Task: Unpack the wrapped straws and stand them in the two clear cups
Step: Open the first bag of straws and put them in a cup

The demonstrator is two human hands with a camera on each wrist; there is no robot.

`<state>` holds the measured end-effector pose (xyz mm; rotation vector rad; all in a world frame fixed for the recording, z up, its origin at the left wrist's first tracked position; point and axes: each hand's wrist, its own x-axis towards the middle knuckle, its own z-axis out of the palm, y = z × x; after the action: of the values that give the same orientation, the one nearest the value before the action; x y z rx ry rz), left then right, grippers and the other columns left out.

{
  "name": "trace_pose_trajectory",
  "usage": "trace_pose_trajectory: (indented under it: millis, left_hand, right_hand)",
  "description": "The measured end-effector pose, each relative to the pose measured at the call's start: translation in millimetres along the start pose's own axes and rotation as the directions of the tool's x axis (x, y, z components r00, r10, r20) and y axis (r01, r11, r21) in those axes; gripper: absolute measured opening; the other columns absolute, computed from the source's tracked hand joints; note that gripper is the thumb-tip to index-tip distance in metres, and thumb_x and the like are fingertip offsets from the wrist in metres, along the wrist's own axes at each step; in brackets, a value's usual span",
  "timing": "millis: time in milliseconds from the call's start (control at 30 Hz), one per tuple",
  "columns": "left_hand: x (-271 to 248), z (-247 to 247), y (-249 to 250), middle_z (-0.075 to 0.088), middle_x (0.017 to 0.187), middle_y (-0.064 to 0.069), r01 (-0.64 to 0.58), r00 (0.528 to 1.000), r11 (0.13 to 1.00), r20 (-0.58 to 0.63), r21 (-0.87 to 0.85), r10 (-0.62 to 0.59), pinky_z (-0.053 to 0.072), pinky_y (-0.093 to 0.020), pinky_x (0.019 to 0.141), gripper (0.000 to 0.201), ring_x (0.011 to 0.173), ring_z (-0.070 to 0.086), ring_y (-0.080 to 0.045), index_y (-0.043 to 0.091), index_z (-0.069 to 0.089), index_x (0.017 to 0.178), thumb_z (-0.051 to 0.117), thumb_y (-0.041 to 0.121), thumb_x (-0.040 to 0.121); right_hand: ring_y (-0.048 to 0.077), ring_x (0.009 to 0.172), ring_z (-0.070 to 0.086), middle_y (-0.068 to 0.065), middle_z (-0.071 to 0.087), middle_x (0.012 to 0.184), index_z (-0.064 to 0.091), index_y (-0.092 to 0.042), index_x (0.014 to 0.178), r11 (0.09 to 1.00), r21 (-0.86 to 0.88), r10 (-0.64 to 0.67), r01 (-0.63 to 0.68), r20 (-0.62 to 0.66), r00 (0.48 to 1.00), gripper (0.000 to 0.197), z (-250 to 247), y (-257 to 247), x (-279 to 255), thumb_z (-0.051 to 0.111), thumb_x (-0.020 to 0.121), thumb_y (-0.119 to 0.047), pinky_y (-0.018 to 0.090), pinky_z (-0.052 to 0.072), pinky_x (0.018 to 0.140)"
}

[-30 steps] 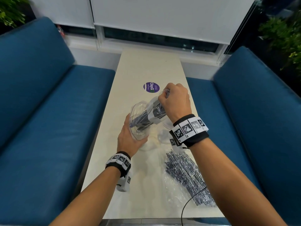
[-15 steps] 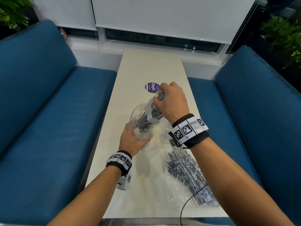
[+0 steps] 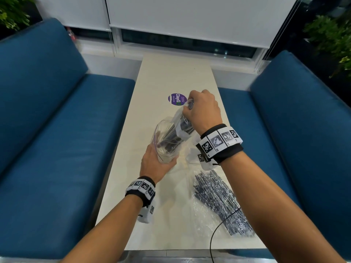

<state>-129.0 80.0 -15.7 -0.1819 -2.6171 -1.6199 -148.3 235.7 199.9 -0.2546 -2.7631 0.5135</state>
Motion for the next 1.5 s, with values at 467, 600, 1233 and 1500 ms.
trace_pose_trajectory:
  millis: [467,600,1233,1500]
  left_hand:
    - [-2,-3,-9,0.07,0.131,0.009,0.07,0.997,0.989,0.035,-0.133,-0.066,0.061,-0.038,0.102,0.107,0.118,0.07,-0.013,0.03,0.047,0.152,0.095,0.059,0.061]
    - [-1,-4,-6,0.069,0.13,0.012,0.076,0.996,0.977,0.055,-0.2,-0.066,0.059,-0.031,0.103,0.102,0.12,0.069,-0.009,0.034,0.048,0.148,0.098,0.053,0.06]
    - [-3,-3,-19,0.068,0.131,0.013,0.103,0.98,0.981,0.184,-0.163,-0.073,0.056,-0.019,0.096,0.117,0.118,0.07,-0.003,0.029,0.04,0.156,0.102,0.042,0.057]
    - [-5,-9,-24,0.055,0.136,0.006,0.082,0.988,0.993,0.135,-0.081,-0.071,0.05,-0.028,0.11,0.098,0.116,0.057,-0.002,0.023,0.042,0.153,0.099,0.027,0.073]
  right_hand:
    - [0.021,0.107,0.059,0.004,0.05,0.129,0.049,-0.022,0.142,0.98,0.191,-0.141,0.062,0.432,0.891,0.076,-24,-2,-2,0.086,0.079,-0.041,0.021,0.054,0.066]
    - [0.025,0.118,0.059,0.007,0.059,0.134,0.049,-0.023,0.144,0.957,0.253,-0.224,0.144,0.322,0.92,0.074,-26,-2,-4,0.085,0.079,-0.023,0.027,0.049,0.087]
    - [0.026,0.108,0.066,0.004,0.069,0.122,0.053,-0.02,0.14,0.919,0.376,-0.167,0.119,0.097,0.981,0.053,-8,2,-27,0.073,0.092,-0.009,0.032,0.051,0.097]
    - [0.013,0.069,0.06,-0.001,0.071,0.093,0.063,-0.021,0.132,0.853,0.463,-0.131,0.243,-0.26,0.957,0.05,-30,-3,-26,0.065,0.087,0.003,0.011,0.049,0.071]
